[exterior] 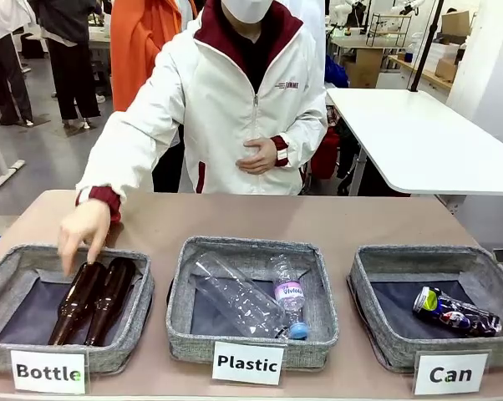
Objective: Sort the can waste into the basket.
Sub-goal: Pick up the can waste from the table and place it in the right Fabric basket.
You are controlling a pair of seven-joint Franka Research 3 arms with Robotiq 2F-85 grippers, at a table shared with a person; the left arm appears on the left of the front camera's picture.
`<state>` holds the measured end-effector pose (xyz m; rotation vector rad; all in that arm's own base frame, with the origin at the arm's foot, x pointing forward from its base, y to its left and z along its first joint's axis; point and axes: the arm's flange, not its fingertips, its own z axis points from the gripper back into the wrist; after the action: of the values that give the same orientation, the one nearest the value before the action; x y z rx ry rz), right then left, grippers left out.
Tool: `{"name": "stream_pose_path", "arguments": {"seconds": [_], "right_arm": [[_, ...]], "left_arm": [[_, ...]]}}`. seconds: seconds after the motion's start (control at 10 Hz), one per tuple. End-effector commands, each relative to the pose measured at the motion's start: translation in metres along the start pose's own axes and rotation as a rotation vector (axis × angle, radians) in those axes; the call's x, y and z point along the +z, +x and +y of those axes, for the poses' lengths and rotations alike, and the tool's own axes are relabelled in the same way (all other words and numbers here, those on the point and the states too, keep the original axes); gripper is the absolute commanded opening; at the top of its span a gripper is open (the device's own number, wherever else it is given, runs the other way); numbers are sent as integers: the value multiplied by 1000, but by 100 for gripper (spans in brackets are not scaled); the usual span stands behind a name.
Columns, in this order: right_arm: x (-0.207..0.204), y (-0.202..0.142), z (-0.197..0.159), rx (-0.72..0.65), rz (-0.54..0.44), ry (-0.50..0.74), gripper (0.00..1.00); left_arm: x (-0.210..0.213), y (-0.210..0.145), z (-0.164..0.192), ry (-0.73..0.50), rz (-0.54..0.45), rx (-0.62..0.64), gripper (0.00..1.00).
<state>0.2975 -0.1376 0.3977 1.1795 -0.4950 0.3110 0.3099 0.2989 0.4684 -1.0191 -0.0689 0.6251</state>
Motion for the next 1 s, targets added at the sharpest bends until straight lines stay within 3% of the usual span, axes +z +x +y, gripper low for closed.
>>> {"name": "stream_pose_path", "arguments": {"seconds": [0.0,0.2,0.4,0.8,0.9], "right_arm": [[3,1,2,15,2,6,100],[3,1,2,15,2,6,100],[3,1,2,15,2,6,100],[3,1,2,15,2,6,100],[3,1,2,15,2,6,100]], "left_arm": [[67,-1,40,-156,-4,10,100],[60,-7,43,-185,34,-79,100],[15,-4,5,-112,72,-134,100],[-155,10,-142,345,306,-292,100],[-193,18,-158,454,263,-305,100]]}}
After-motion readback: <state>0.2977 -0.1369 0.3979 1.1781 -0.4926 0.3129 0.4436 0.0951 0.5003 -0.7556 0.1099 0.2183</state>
